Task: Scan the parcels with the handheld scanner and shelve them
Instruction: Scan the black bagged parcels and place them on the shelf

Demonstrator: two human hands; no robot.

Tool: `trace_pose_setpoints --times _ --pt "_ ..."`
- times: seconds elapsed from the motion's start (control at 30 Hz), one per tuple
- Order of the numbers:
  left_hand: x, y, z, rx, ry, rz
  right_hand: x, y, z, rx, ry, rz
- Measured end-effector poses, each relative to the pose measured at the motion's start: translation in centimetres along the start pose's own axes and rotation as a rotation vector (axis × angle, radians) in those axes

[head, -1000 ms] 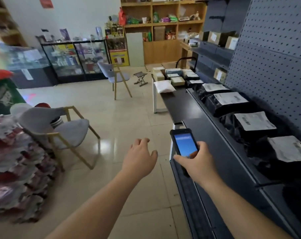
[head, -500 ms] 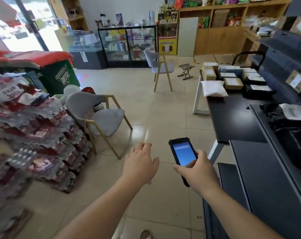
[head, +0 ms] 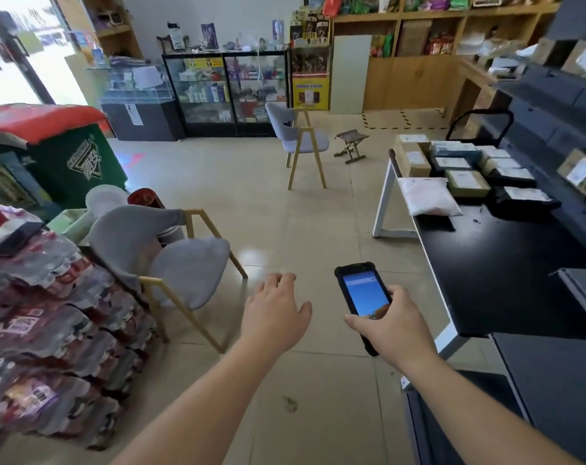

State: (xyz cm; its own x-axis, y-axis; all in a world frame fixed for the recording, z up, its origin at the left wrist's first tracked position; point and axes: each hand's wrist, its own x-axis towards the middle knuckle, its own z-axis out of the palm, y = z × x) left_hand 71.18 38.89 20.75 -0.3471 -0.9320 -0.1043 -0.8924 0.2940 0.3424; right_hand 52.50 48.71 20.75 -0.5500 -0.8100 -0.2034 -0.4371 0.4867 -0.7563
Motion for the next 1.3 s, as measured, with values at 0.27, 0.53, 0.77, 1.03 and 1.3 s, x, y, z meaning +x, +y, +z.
trace_pose_setpoints --times 0.27,0.53,0.77,1.03,1.3 --pt "14.2 2.1 0.8 0.009 -0.039 0.020 14.3 -2.0 0.3 0.001 0.017 0.003" --pt "28.7 6.6 0.1 -0.012 -0.026 -0.064 31.2 -4.7 -2.1 -0.032 -0.045 -0.055" --pt "38.8 7.6 -0.4 -0.020 -0.044 -0.127 42.1 -7.8 -2.5 -0.061 -0.077 -0.089" --pt "53.1 6.8 -0.7 -0.036 -0.058 -0.053 53.5 -12.0 -0.6 -0.096 -0.041 -0.051" --pt "67.3 8.3 -2.0 -0.009 -0.129 0.130 63.0 -15.2 -0.9 -0.020 0.137 0.109"
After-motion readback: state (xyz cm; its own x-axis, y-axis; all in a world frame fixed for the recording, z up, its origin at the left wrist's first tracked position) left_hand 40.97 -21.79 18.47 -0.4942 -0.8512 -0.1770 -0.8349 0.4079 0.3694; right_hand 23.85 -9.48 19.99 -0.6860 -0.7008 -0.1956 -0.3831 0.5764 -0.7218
